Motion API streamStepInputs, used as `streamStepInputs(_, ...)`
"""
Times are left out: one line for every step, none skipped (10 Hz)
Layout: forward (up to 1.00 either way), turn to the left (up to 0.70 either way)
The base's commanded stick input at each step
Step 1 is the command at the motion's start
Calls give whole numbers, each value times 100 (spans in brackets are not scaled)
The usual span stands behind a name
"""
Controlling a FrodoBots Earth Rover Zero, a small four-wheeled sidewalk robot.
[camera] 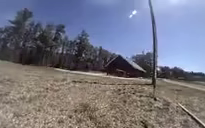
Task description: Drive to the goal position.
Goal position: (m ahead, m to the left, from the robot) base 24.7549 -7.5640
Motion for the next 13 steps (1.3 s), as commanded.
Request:
streamStepInputs(70,0)
streamStepInputs(70,0)
streamStepInputs(70,0)
streamStepInputs(70,0)
streamStepInputs(70,0)
streamStepInputs(70,0)
streamStepInputs(70,0)
streamStepInputs(70,0)
streamStepInputs(70,0)
streamStepInputs(70,-13)
streamStepInputs(70,-27)
streamStepInputs(70,-35)
streamStepInputs(70,-35)
